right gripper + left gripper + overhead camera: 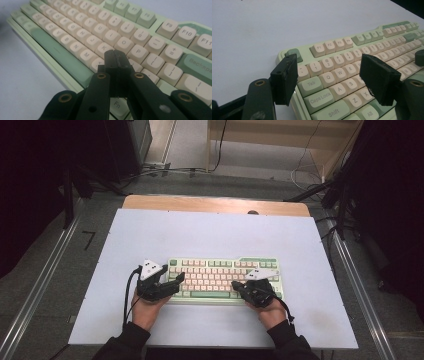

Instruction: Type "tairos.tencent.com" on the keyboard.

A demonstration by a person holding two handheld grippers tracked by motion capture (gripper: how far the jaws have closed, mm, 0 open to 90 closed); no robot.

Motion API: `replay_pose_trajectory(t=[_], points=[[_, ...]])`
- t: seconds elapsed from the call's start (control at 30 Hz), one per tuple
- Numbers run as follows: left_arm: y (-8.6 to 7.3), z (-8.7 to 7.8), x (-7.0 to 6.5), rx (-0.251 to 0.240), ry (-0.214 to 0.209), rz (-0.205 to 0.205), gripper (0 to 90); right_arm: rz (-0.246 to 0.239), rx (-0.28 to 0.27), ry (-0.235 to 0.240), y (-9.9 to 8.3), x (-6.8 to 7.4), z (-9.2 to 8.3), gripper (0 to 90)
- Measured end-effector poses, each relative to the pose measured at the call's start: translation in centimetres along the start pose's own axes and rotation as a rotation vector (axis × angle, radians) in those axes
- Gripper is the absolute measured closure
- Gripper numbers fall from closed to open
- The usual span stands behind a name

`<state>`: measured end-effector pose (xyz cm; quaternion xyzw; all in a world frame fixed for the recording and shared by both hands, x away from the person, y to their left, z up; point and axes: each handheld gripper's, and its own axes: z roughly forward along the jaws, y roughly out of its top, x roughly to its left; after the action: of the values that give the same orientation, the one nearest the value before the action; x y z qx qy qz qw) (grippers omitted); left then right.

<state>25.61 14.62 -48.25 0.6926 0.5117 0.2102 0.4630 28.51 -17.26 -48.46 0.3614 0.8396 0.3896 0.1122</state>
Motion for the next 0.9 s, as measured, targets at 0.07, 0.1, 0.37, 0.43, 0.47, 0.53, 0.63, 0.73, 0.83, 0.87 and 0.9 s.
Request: replay_pose_trajectory(t=[0.07,0.1,0.37,0.43,0.47,0.53,0.63,0.73,0.83,0.87,0.9], points=[[0.0,0.0,0.0,0.002,0.001,-0.002,31.4,0.01,-0.03,-0.005,0.2,0.0,-0.4,83.7],[0.0,0.1,0.0,0.003,0.002,-0.001,31.4,0.013,-0.05,-0.004,0.2,-0.1,-0.6,81.2],[0.0,0.1,0.0,0.007,-0.001,0.0,31.4,0.054,-0.115,-0.023,0.5,-0.9,-1.5,48.8],[0.0,0.1,0.0,0.007,-0.002,0.0,31.4,0.063,-0.109,-0.035,0.5,-1.0,-1.4,41.8],[0.0,0.1,0.0,0.008,-0.002,0.0,31.4,0.069,-0.105,-0.037,0.5,-1.1,-1.4,38.1],[0.0,0.1,0.0,0.008,-0.004,0.001,31.4,0.072,-0.096,-0.044,0.5,-1.2,-1.3,35.3],[0.0,0.1,0.0,0.011,-0.005,0.0,31.4,0.078,-0.095,-0.053,0.5,-1.3,-1.3,32.4],[0.0,0.1,0.0,0.013,-0.008,-0.001,31.4,0.089,-0.096,-0.052,0.5,-1.4,-1.3,30.4],[0.0,0.2,-0.1,0.011,-0.009,-0.001,31.5,0.095,-0.099,-0.056,0.6,-1.4,-1.4,29.4],[0.0,0.2,-0.1,0.012,-0.01,-0.002,31.5,0.094,-0.101,-0.056,0.6,-1.4,-1.4,29.4],[0.1,0.2,-0.2,0.011,-0.013,-0.001,31.7,0.094,-0.101,-0.056,0.6,-1.4,-1.4,29.4]])
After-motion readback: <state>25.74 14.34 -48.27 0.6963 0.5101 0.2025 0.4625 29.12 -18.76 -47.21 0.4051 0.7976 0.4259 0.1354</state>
